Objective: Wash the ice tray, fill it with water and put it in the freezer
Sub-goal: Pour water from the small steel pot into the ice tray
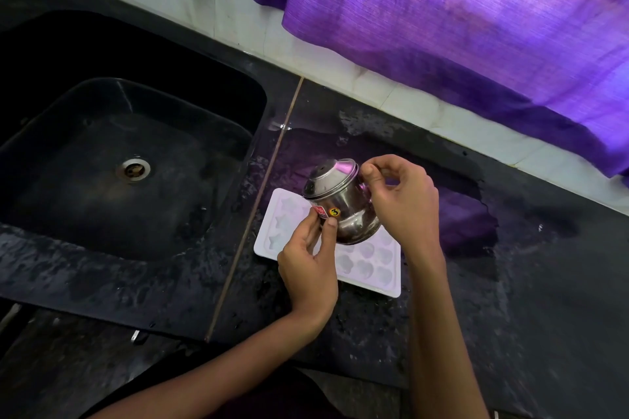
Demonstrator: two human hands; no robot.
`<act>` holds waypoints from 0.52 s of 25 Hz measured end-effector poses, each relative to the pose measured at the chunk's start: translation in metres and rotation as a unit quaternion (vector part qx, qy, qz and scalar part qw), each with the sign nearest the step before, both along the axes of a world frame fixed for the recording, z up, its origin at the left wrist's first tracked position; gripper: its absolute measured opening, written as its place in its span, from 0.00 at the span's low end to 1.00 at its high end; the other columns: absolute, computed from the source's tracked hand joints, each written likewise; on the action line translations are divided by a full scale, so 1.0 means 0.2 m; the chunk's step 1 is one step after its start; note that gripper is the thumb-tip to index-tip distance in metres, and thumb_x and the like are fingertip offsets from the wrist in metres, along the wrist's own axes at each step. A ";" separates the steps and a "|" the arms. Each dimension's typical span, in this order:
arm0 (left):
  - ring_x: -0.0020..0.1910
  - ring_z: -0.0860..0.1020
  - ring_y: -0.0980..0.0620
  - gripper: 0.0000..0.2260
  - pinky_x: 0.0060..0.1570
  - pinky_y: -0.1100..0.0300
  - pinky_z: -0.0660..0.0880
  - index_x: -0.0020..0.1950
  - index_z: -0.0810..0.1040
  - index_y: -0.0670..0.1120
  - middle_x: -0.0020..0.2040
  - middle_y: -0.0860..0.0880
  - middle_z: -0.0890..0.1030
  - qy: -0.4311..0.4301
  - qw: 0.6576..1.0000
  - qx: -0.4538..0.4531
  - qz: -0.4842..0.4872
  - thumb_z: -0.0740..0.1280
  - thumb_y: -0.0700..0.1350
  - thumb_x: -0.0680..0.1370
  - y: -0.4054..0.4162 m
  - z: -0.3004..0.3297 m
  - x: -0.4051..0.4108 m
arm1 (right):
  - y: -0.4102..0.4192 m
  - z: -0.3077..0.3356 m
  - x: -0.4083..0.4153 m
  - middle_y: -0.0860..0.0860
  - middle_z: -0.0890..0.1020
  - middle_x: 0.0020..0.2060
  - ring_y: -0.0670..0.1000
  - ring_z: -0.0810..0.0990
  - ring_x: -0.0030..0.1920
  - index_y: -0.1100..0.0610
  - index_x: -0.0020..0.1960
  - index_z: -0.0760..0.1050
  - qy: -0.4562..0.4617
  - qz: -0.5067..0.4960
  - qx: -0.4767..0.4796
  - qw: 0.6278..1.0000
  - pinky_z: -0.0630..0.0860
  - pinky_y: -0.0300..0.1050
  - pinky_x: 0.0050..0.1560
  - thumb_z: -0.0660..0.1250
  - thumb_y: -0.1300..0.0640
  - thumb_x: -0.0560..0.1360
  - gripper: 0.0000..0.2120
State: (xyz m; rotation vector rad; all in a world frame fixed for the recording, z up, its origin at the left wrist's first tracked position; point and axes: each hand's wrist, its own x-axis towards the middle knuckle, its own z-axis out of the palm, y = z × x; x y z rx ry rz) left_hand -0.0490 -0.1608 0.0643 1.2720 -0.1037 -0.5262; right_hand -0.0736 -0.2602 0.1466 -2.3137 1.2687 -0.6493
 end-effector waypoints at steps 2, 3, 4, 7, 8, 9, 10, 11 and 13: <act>0.52 0.80 0.63 0.12 0.47 0.73 0.75 0.60 0.79 0.41 0.52 0.52 0.83 0.002 1.000 0.004 -0.003 0.68 0.40 0.77 0.02 0.00 -0.01 | 0.01 0.00 -0.01 0.43 0.83 0.40 0.46 0.81 0.42 0.46 0.45 0.79 0.018 0.005 0.003 1.000 0.77 0.46 0.45 0.65 0.45 0.75 0.06; 0.51 0.80 0.64 0.12 0.46 0.73 0.75 0.59 0.80 0.41 0.51 0.52 0.83 0.007 1.000 0.006 -0.005 0.68 0.40 0.77 0.03 -0.01 -0.02 | 0.01 0.00 0.00 0.43 0.83 0.40 0.46 0.81 0.42 0.45 0.45 0.79 0.032 0.008 0.003 0.999 0.76 0.45 0.45 0.65 0.45 0.75 0.06; 0.50 0.80 0.65 0.11 0.45 0.74 0.75 0.59 0.80 0.41 0.51 0.52 0.83 0.011 1.000 0.009 -0.007 0.68 0.40 0.77 0.04 -0.01 -0.02 | 0.02 0.00 0.00 0.43 0.83 0.40 0.46 0.81 0.42 0.44 0.45 0.79 0.047 0.011 0.004 0.999 0.75 0.45 0.44 0.65 0.44 0.74 0.06; 0.47 0.80 0.68 0.11 0.44 0.74 0.75 0.58 0.80 0.40 0.49 0.52 0.83 0.019 1.000 0.018 -0.007 0.68 0.40 0.76 0.06 -0.02 -0.03 | 0.03 0.00 0.02 0.42 0.83 0.41 0.46 0.81 0.42 0.44 0.45 0.79 0.078 0.022 0.004 0.997 0.73 0.43 0.43 0.65 0.43 0.74 0.07; 0.46 0.80 0.68 0.11 0.44 0.74 0.75 0.58 0.80 0.40 0.49 0.52 0.83 0.021 1.000 0.019 -0.005 0.68 0.40 0.76 0.06 -0.02 -0.03 | 0.03 0.00 0.03 0.42 0.82 0.41 0.46 0.81 0.43 0.44 0.46 0.79 0.082 0.025 0.003 0.996 0.73 0.43 0.44 0.65 0.43 0.74 0.07; 0.46 0.80 0.67 0.11 0.45 0.74 0.75 0.58 0.80 0.40 0.50 0.51 0.83 0.023 1.000 0.020 -0.004 0.68 0.40 0.77 0.07 -0.02 -0.03 | 0.03 0.00 0.04 0.42 0.82 0.41 0.46 0.81 0.43 0.44 0.46 0.79 0.085 0.028 0.002 0.996 0.73 0.44 0.44 0.65 0.43 0.74 0.07; 0.47 0.81 0.66 0.11 0.45 0.74 0.75 0.58 0.80 0.40 0.51 0.50 0.83 0.024 0.999 0.021 -0.002 0.68 0.40 0.77 0.07 -0.02 -0.03 | 0.03 0.00 0.04 0.41 0.82 0.41 0.46 0.81 0.43 0.44 0.46 0.79 0.087 0.032 0.001 0.996 0.73 0.44 0.44 0.65 0.43 0.74 0.07; 0.47 0.81 0.64 0.11 0.45 0.74 0.75 0.58 0.80 0.40 0.51 0.49 0.83 0.026 0.999 0.022 -0.001 0.68 0.40 0.77 0.08 -0.02 -0.03 | 0.03 0.00 0.05 0.41 0.82 0.41 0.46 0.80 0.43 0.44 0.45 0.79 0.089 0.036 -0.001 0.995 0.74 0.44 0.44 0.65 0.43 0.74 0.06; 0.49 0.81 0.62 0.11 0.45 0.73 0.75 0.58 0.80 0.40 0.52 0.47 0.83 0.028 0.999 0.023 -0.001 0.68 0.40 0.77 0.08 -0.02 -0.04 | 0.04 0.00 0.06 0.41 0.81 0.40 0.46 0.81 0.43 0.43 0.45 0.79 0.093 0.041 -0.003 0.995 0.75 0.45 0.45 0.65 0.43 0.74 0.06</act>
